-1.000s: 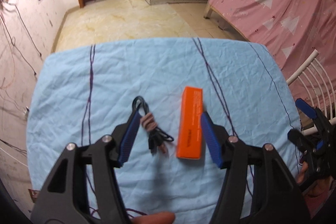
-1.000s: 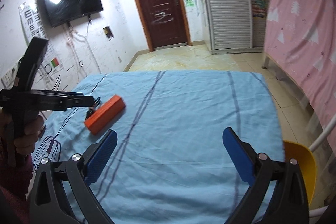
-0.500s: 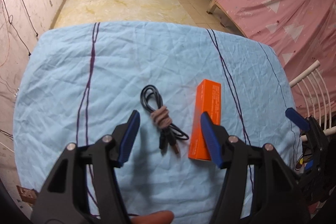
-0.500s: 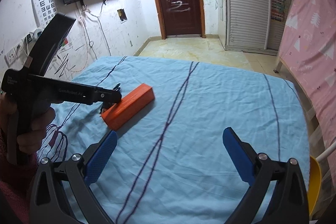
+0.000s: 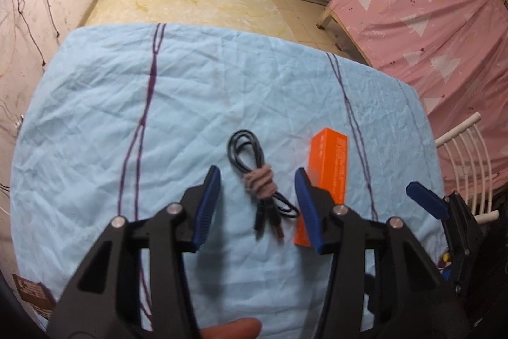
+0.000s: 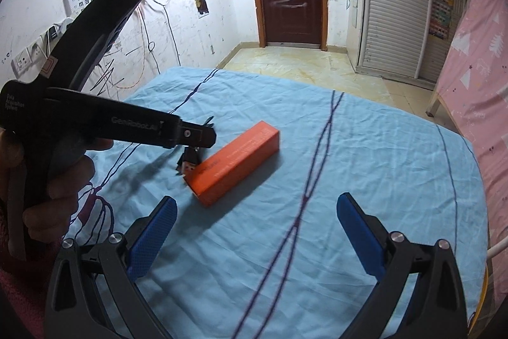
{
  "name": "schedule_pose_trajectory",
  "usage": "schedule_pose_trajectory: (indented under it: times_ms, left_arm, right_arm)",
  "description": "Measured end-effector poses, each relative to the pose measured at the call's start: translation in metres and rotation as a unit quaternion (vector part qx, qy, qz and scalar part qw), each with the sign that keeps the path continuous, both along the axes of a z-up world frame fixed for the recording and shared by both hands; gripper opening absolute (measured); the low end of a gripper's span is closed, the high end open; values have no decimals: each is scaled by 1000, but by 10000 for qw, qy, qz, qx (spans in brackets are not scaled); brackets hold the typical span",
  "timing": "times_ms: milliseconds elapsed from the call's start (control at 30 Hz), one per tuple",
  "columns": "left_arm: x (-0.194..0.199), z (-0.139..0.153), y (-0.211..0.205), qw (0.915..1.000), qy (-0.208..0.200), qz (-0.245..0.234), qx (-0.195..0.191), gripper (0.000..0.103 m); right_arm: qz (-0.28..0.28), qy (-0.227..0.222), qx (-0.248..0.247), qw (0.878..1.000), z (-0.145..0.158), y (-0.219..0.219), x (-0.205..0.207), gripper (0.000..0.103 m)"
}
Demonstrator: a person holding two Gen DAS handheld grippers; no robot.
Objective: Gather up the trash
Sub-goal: 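Grasp the black cable with the left tool while the right tool grasps the other orange box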
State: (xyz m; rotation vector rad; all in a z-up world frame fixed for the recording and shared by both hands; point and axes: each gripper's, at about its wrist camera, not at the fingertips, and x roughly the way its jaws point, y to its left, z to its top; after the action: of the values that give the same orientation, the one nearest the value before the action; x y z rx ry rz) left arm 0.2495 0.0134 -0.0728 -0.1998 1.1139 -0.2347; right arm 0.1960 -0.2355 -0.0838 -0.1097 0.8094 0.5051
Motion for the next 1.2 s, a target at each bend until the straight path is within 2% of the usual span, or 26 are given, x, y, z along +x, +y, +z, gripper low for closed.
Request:
schedule_pose_trajectory:
  times_ms: [167,333,500,733,767,800,833,900,933,1000,1100,1200]
  left_arm:
    - [3,-3,-6,9998,-7,-46,191,33]
    - [3,-3,-10,9996,-82,-107,259,16]
    - [1,7,5,9989,-339,171,288,15]
    - [2,17,27,9981,-441,355,238,15]
    - [2,17,28,9981,-434,372,222,15]
    - [2,16,29,9981,-427,383,203,15]
    - [2,15,31,9982,-416,390,186,15]
    - [3,14,33,9983,-388,395,154,15]
    - [2,13,33,9984,-383,389,151,15]
    - [2,12,35,9985,-371,360,152,15]
    - [2,13,31,9987,-374,301,158,15]
    - [0,14,25,9989,-379,235,151,15]
  right_arm:
    - [87,40,-65,9999,-2,16,5,94]
    - [123,96,-136,9998,-3,33,11,94]
    - [137,172,-176,9996,-4,48,22,94]
    - [56,434,-202,9988,-16,66,41,94]
    - [21,477,-211,9986,-18,66,45,90]
    - [-7,508,-217,9985,-19,67,48,76]
    - [-42,548,-241,9982,-21,68,51,71]
    - [-158,491,-336,9981,-22,65,54,51]
    - [-180,492,-341,9980,-21,64,55,47]
    - [-200,470,-412,9978,-20,61,56,30]
    - [-224,432,-466,9977,-20,55,56,18]
    - [-273,443,-296,9982,-18,48,56,16]
